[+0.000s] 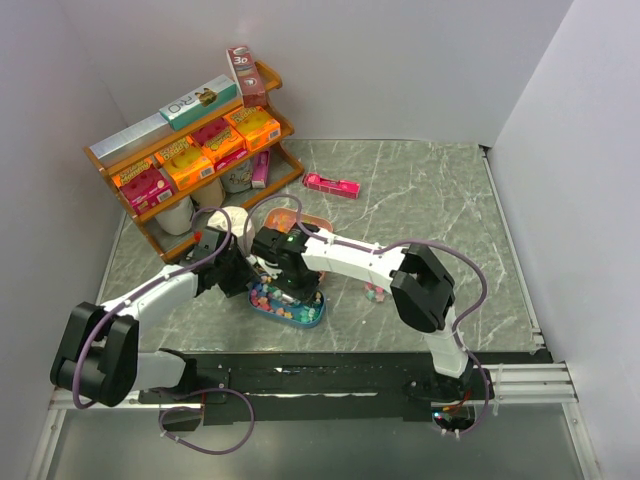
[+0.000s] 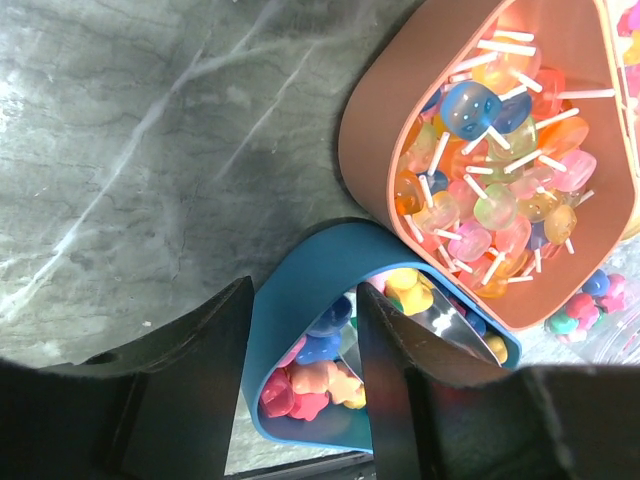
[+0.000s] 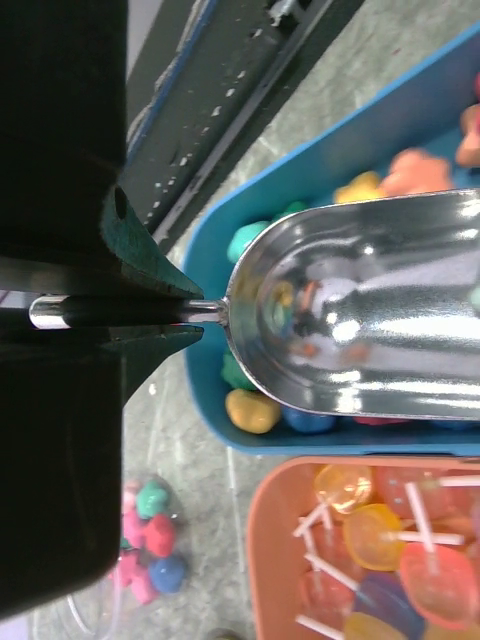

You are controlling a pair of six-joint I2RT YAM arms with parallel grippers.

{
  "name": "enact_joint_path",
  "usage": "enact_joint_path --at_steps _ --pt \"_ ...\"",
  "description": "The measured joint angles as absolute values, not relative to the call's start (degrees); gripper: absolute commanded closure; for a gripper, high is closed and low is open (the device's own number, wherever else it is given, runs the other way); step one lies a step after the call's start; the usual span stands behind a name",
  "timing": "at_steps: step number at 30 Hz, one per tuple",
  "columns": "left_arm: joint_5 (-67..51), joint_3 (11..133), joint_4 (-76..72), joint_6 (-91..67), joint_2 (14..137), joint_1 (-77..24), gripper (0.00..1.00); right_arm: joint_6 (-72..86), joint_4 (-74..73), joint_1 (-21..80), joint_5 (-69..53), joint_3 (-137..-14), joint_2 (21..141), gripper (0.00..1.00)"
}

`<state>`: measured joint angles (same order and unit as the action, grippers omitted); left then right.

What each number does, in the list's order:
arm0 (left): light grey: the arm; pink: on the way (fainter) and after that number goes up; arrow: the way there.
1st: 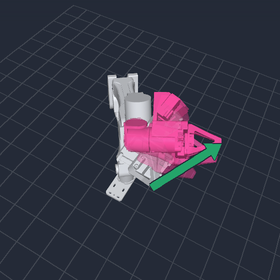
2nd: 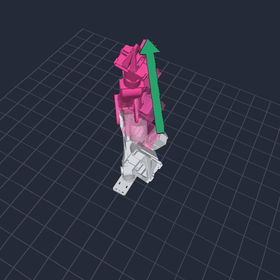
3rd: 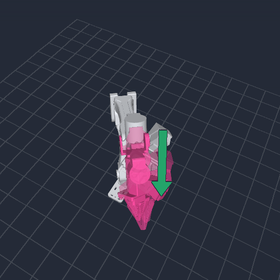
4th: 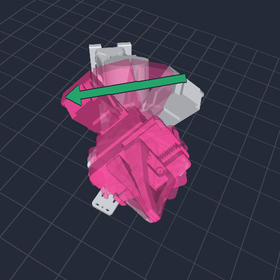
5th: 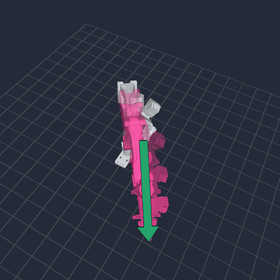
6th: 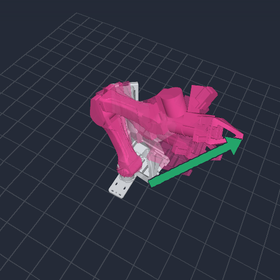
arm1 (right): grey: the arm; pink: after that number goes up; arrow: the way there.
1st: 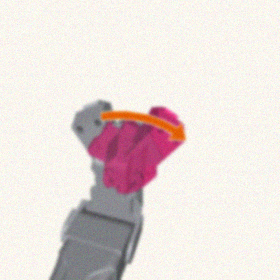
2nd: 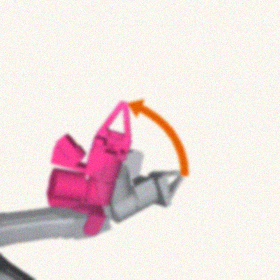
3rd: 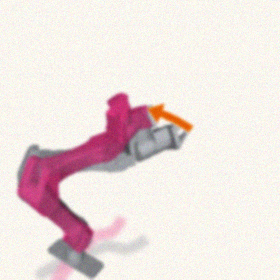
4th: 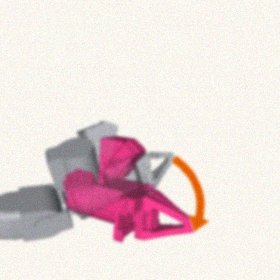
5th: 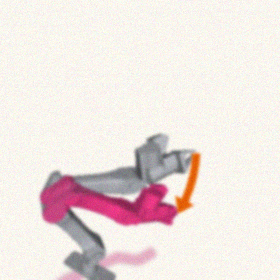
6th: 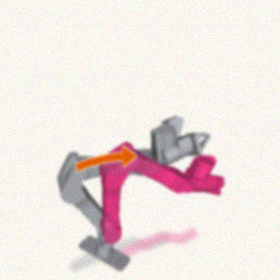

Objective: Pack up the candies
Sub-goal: Scoop the fake candies from the storage box.

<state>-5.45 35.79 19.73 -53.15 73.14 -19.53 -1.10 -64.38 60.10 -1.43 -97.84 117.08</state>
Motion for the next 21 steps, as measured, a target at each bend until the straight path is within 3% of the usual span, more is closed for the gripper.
enact_joint_path --at_steps 9,21 --pt "-6.00 35.79 19.55 -53.01 73.38 -19.53 0.49 -0.71 -58.48 60.60 -0.27 -94.78 116.90 1.00" --pt "-5.91 35.81 20.12 -53.01 73.34 -19.53 0.48 1.65 -49.98 60.97 1.69 -80.47 107.18 1.00"
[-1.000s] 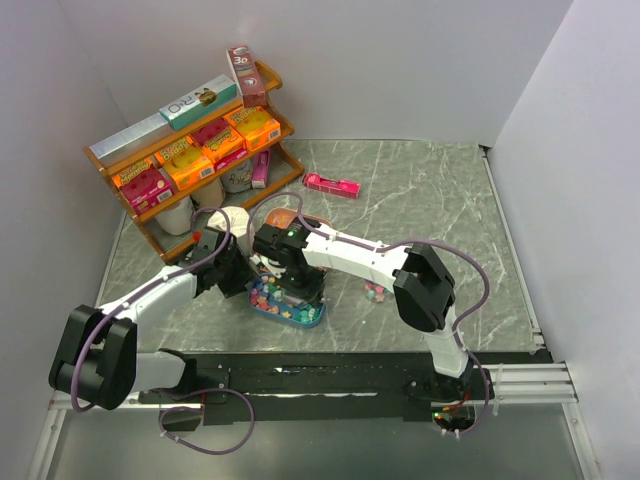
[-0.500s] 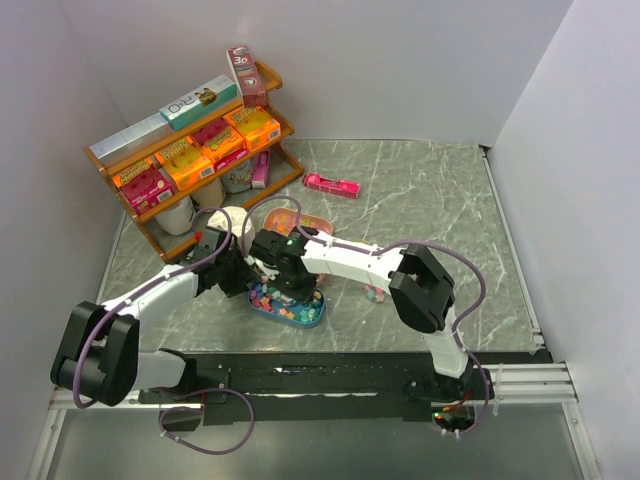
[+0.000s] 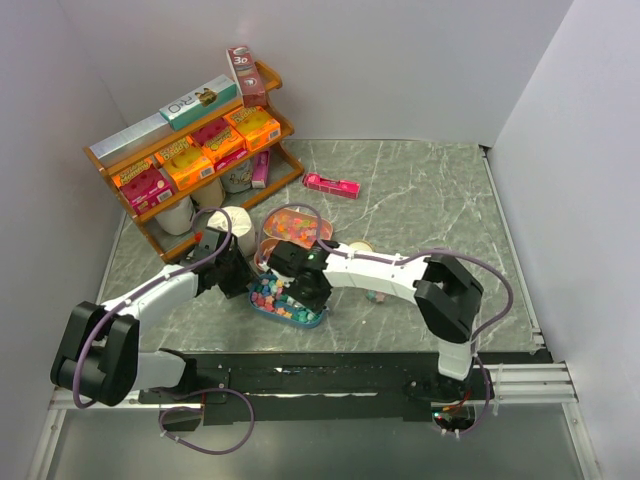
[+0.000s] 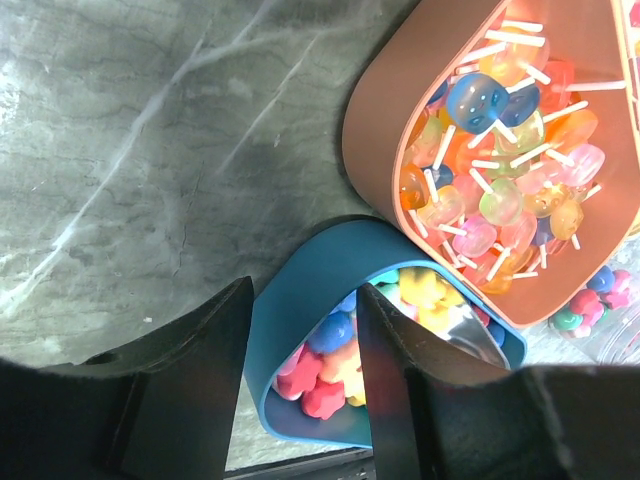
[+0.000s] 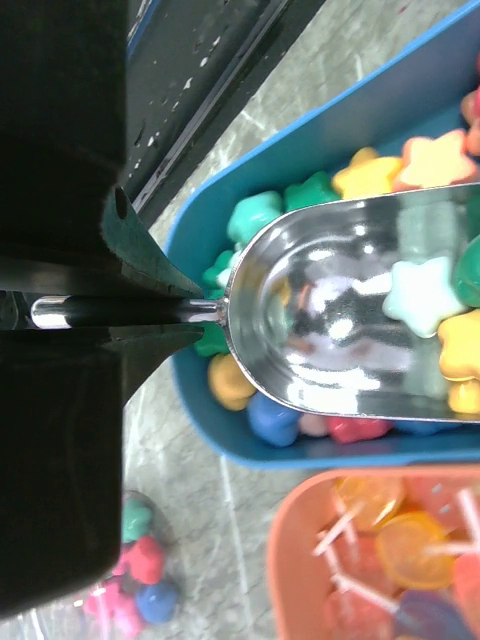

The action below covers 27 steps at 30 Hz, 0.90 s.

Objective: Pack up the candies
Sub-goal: Scoop the fake candies from the storage box.

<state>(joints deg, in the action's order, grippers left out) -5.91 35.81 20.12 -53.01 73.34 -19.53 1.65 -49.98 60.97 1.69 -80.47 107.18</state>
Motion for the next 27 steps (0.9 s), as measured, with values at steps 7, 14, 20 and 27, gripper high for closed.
enact_joint_path --at_steps 7,14,20,27 --pt "-5.48 36.07 20.99 -53.04 72.90 -19.53 0.47 1.69 -48.97 60.99 2.35 -76.99 102.89 1.00" --pt "-4.64 36.91 22.04 -53.04 71.50 -19.53 0.45 1.76 -47.44 61.06 2.57 -74.22 99.33 1.00" --pt "-4.19 37.01 22.37 -53.04 69.93 -19.53 0.42 2.07 -46.11 61.67 2.94 -71.50 94.94 1.00" --pt "-3.18 38.15 24.29 -53.01 69.01 -19.53 0.38 3.81 -45.84 62.87 4.54 -69.01 89.45 1.00"
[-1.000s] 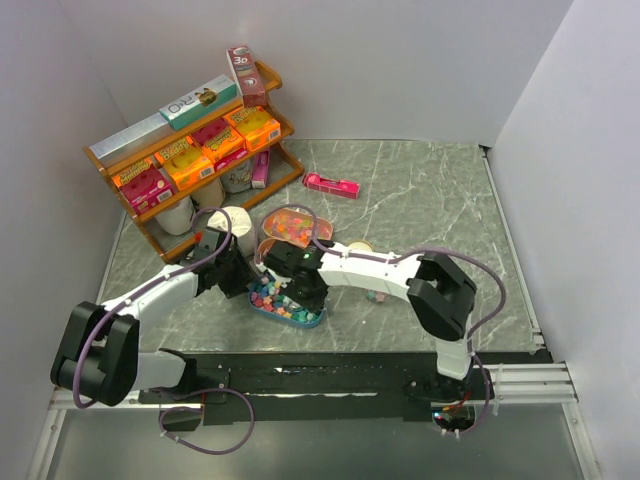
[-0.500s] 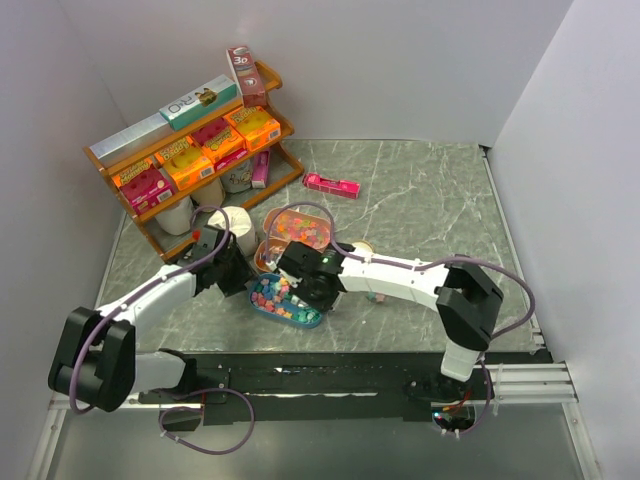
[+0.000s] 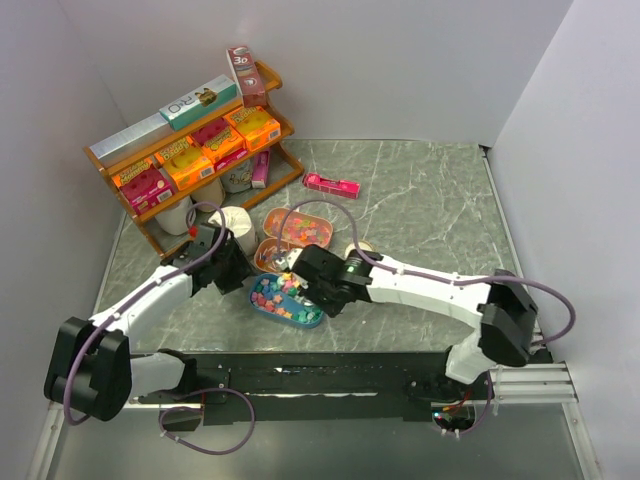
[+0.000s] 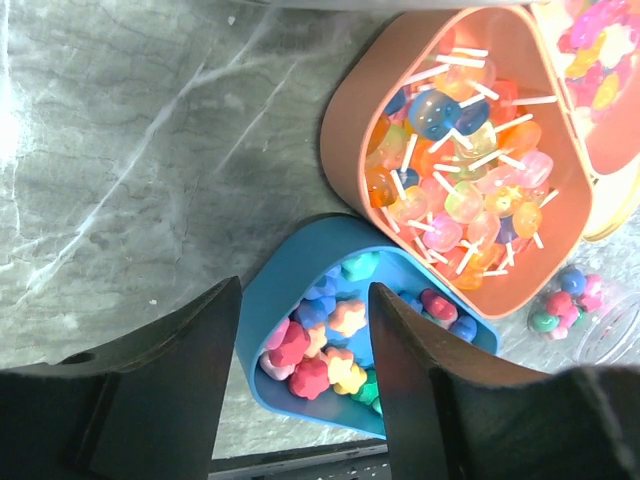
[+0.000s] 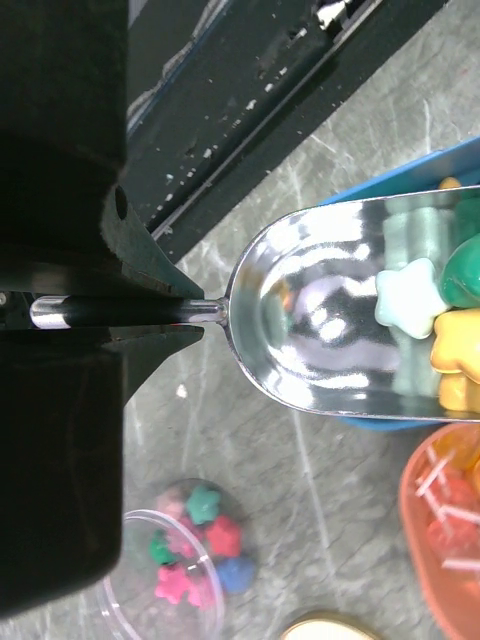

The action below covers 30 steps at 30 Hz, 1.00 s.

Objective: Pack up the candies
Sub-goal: Scoop the fake candies from the storage box.

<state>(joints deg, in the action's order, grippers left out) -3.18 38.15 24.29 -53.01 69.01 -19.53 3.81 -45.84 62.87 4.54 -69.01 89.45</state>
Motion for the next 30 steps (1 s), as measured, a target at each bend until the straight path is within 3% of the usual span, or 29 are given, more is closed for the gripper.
enact_joint_path --at_steps 13,30 --pt "-1.43 41.39 25.71 -51.81 67.57 -19.53 0.23 14.26 -49.23 62.94 10.55 -62.85 74.56 1.00" --pt "-1.28 41.41 25.17 -51.46 68.93 -19.53 0.22 33.50 -64.01 57.32 12.47 -56.84 65.28 1.00"
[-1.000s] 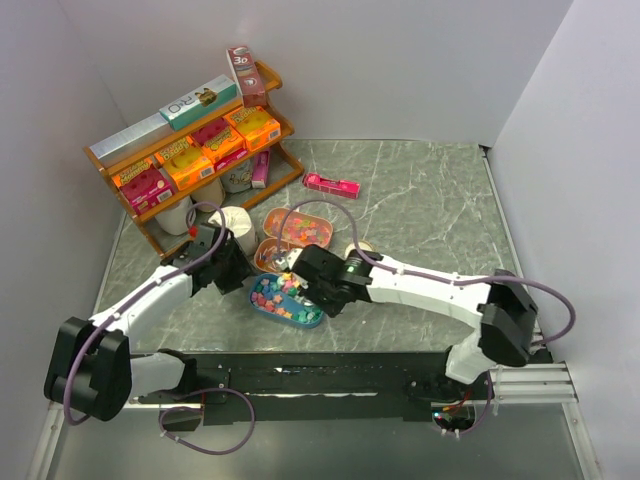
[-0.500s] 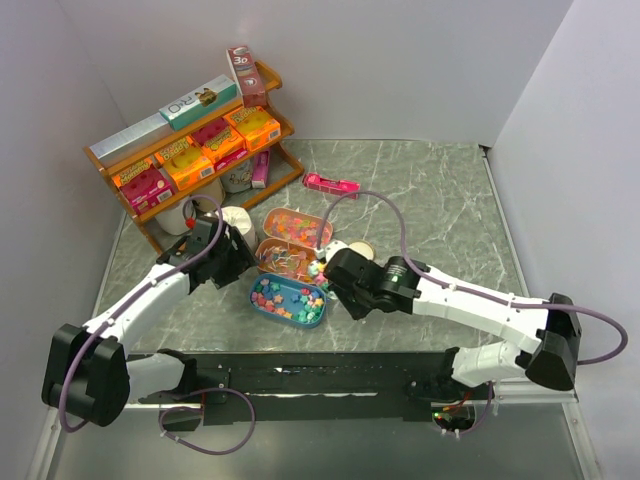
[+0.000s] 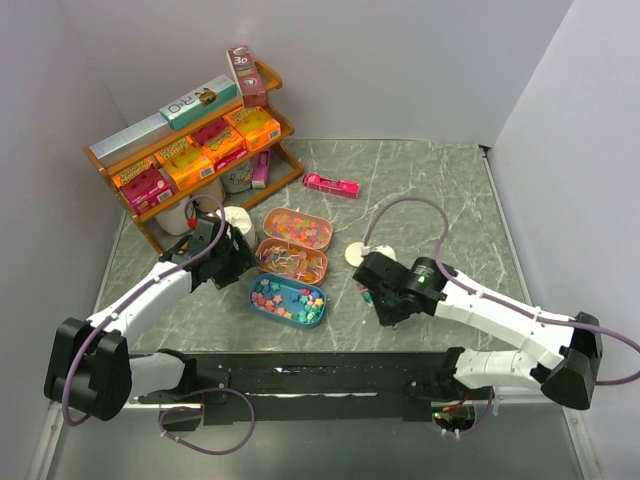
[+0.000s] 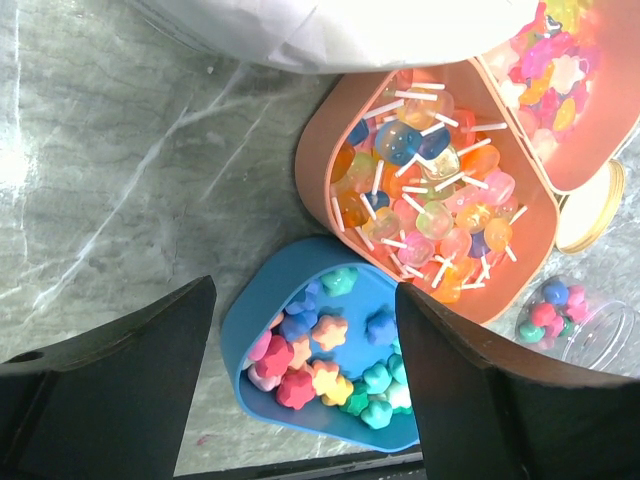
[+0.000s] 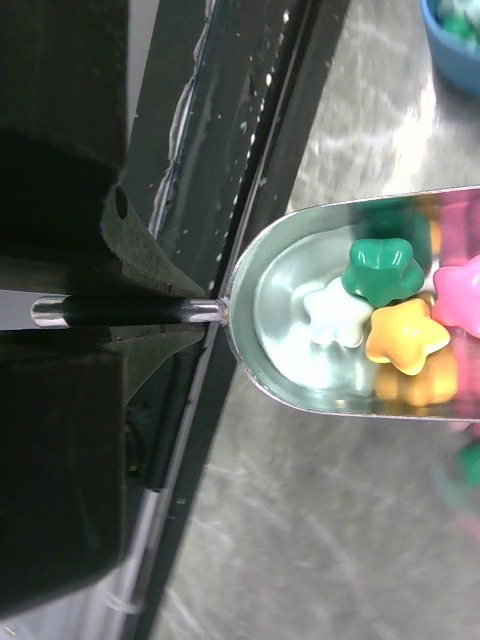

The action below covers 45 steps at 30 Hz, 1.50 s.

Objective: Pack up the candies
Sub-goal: Scoop the fake candies from the storage box, then place the fake candies in the packing bottle.

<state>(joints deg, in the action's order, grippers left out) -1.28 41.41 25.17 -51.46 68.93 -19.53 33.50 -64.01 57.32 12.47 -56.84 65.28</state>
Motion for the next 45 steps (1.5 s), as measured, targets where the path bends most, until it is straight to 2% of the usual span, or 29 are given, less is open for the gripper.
enact_joint_path --at_steps 7,19,31,35,45 --pt "-1.69 41.50 24.62 -51.42 70.63 -19.53 0.23 34.70 -67.05 47.35 6.96 -56.64 62.19 1.00" --pt "-1.69 41.50 24.51 -51.48 71.13 -19.53 0.22 31.18 -67.29 38.83 -3.79 -56.47 65.19 1.00" --pt "-1.67 41.50 24.53 -51.57 70.28 -19.53 0.15 28.84 -63.70 30.15 -17.08 -52.66 65.89 1.00" --pt "-1.67 41.50 24.51 -51.55 69.84 -19.53 0.09 28.88 -62.76 27.14 -20.62 -52.07 65.65 1.00" --pt "-1.67 41.50 24.43 -51.53 68.71 -19.53 0.05 29.21 -61.71 21.15 -25.26 -48.51 61.54 1.00"
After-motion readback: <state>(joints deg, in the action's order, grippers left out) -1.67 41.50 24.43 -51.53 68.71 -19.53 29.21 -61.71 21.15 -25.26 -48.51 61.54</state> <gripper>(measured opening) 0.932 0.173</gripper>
